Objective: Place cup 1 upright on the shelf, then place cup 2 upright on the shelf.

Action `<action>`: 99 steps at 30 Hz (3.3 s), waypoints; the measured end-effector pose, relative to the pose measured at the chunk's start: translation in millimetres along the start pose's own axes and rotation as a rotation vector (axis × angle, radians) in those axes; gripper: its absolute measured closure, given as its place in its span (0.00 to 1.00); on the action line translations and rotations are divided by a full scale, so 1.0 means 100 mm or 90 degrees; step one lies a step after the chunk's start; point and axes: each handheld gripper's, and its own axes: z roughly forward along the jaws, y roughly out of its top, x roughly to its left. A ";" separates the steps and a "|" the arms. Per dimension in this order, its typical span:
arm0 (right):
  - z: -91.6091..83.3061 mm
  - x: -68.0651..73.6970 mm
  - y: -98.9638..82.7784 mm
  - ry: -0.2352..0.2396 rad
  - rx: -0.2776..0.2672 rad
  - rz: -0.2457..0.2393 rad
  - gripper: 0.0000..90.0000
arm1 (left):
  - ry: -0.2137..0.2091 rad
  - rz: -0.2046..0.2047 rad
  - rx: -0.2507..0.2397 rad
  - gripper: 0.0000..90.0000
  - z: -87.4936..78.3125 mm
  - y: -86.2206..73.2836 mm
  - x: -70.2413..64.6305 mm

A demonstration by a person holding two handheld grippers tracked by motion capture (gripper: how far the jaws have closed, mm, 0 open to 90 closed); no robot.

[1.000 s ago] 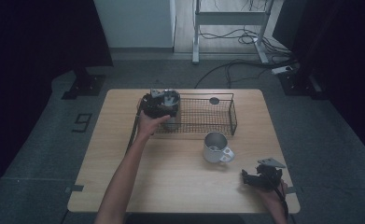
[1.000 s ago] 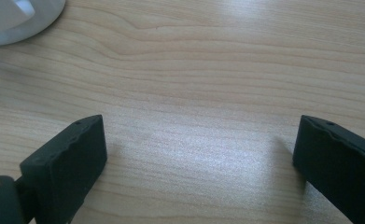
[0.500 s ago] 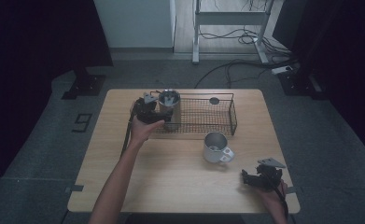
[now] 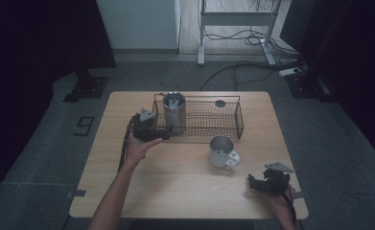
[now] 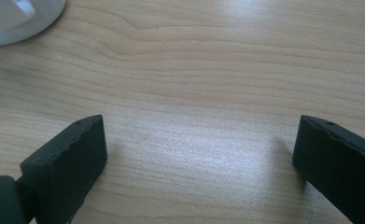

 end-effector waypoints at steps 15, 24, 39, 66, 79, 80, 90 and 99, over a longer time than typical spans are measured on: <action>0.00 0.00 0.00 0.000 0.000 0.000 0.03 | -0.030 -0.026 0.013 0.06 -0.35 -0.52 -0.06; 0.00 0.01 0.00 -0.002 -0.001 0.000 0.03 | -0.036 -0.018 0.042 0.06 -0.35 -0.93 -0.15; 0.00 0.01 0.01 0.003 -0.003 -0.002 0.04 | -0.041 -0.050 0.049 0.08 -0.36 -1.13 -0.16; -0.35 0.19 0.17 0.069 -0.127 0.005 0.10 | -0.058 -0.053 0.052 0.09 -0.39 -1.14 -0.12; -0.45 0.39 0.32 0.114 -0.154 -0.020 0.10 | -0.056 -0.059 0.063 0.10 -0.40 -1.13 -0.11; -0.46 0.41 0.33 0.117 -0.157 -0.021 0.10 | -0.057 -0.057 0.067 0.10 -0.40 -1.14 -0.11; -0.50 0.56 0.48 0.153 -0.165 -0.026 0.08 | -0.077 -0.047 0.076 0.10 -0.37 -1.14 -0.17; -0.44 0.65 0.65 0.154 -0.164 -0.035 0.07 | -0.092 -0.041 0.080 0.10 -0.37 -1.16 -0.21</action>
